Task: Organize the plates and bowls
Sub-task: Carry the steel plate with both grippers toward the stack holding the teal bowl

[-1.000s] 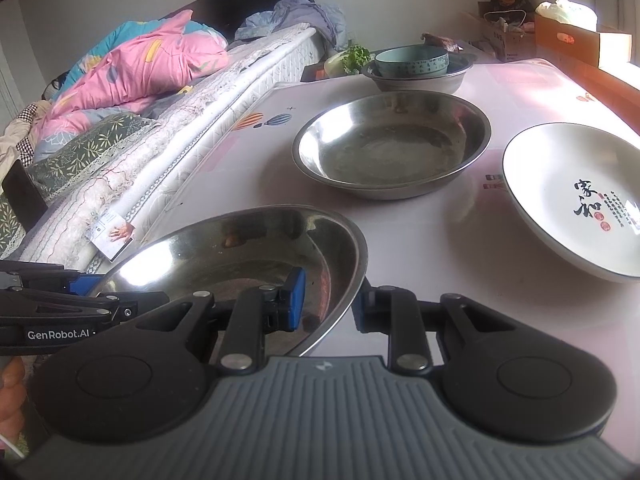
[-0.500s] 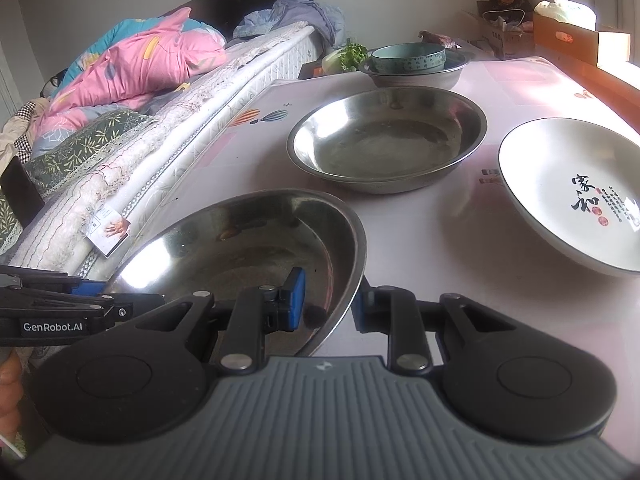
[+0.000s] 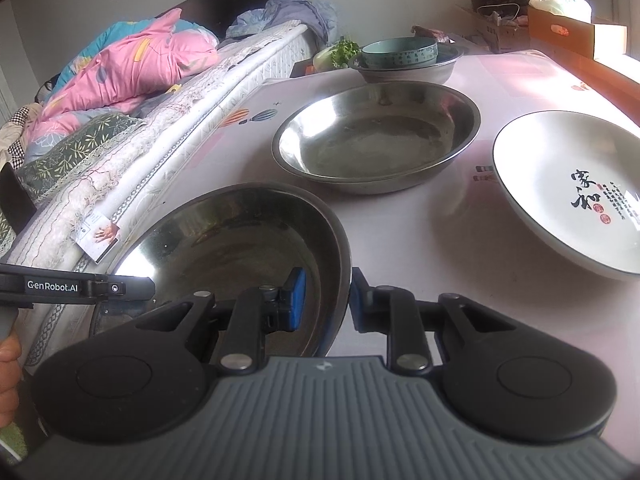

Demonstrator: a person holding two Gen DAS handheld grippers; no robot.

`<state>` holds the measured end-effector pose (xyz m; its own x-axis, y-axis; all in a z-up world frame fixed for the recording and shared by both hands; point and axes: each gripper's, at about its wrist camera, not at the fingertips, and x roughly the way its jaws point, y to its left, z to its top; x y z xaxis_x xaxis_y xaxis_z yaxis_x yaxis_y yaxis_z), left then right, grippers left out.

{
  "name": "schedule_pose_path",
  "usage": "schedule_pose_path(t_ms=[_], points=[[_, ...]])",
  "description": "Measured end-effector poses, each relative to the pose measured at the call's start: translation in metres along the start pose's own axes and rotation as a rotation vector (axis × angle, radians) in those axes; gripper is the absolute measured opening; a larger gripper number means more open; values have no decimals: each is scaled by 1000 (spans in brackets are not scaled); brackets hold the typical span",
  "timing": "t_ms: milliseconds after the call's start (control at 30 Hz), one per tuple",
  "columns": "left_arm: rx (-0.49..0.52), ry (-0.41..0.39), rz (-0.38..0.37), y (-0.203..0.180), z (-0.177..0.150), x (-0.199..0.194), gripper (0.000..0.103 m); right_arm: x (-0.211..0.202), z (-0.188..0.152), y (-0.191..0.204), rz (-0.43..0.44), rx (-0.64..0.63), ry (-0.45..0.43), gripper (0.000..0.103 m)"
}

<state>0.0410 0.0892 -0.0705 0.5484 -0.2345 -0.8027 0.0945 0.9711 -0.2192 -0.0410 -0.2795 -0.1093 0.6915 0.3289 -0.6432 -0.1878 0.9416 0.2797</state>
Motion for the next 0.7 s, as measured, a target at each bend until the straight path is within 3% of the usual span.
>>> schedule_pose_path(t_ms=[700], points=[[8,-28,34,-6,2,-6,22,2,8,1,8,17,-13,20]])
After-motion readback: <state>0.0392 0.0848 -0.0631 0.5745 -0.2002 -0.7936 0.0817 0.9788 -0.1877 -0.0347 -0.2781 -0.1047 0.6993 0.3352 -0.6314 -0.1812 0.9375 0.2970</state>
